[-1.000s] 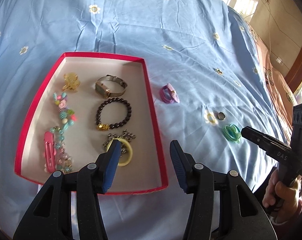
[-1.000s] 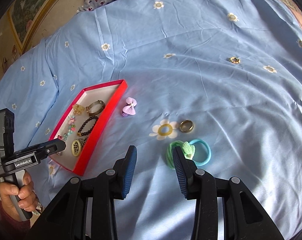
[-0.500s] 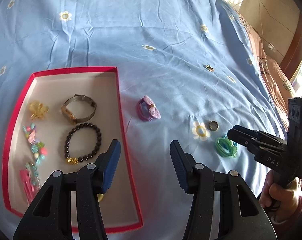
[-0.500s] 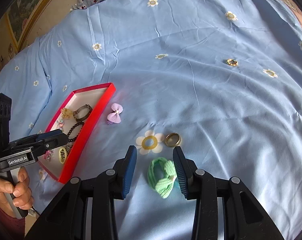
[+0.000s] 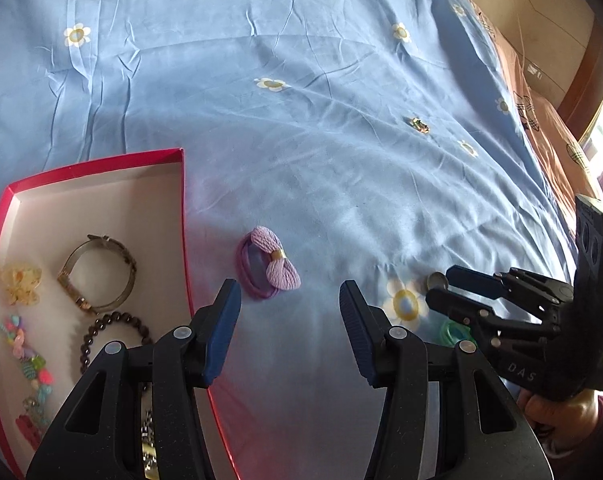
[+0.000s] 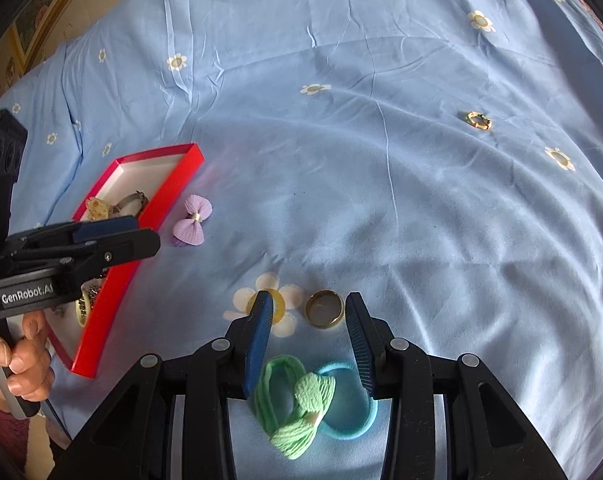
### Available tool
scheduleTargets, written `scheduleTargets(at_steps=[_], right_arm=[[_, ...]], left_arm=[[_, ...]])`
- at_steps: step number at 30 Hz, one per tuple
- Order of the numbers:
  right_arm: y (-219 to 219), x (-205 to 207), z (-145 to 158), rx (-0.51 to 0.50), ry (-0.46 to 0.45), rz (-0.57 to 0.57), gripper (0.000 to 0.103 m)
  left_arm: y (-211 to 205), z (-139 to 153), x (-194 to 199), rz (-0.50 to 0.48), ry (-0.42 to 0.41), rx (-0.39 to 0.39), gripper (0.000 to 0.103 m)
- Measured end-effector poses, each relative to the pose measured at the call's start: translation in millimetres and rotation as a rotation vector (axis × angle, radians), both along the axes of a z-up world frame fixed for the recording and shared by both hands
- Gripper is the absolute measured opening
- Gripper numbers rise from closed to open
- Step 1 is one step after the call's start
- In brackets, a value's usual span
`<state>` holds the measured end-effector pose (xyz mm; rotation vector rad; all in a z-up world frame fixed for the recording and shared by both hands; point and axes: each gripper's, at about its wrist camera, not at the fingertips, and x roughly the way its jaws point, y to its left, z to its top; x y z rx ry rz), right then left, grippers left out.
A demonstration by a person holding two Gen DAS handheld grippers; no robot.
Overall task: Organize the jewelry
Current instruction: 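Move both grippers over the purple bow hair tie and gold ring, then grasp the purple bow hair tie with the left gripper while the right gripper grasps the gold ring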
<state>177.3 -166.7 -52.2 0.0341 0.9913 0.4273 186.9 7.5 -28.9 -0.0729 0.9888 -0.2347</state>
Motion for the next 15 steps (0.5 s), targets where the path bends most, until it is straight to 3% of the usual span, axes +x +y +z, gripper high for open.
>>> scheduleTargets(at_steps=[7,9,12,15], right_arm=[[8,3,-9,-0.059,0.000,0.015,0.038],[10,3,-9,-0.072,-0.006,0.017,0.037],[11,2,-10,-0.097,-0.021,0.011,0.023],[9,1,-9,-0.089,-0.027,0.005,0.023]], left_arm=[[-7,-22,22,0.024,0.069,0.041,0.048],[-9,-27,26,0.021,0.085,0.053,0.036],[-10,-30,28,0.019,0.089,0.047,0.022],[-8,-30,28,0.020,0.088,0.036,0.010]])
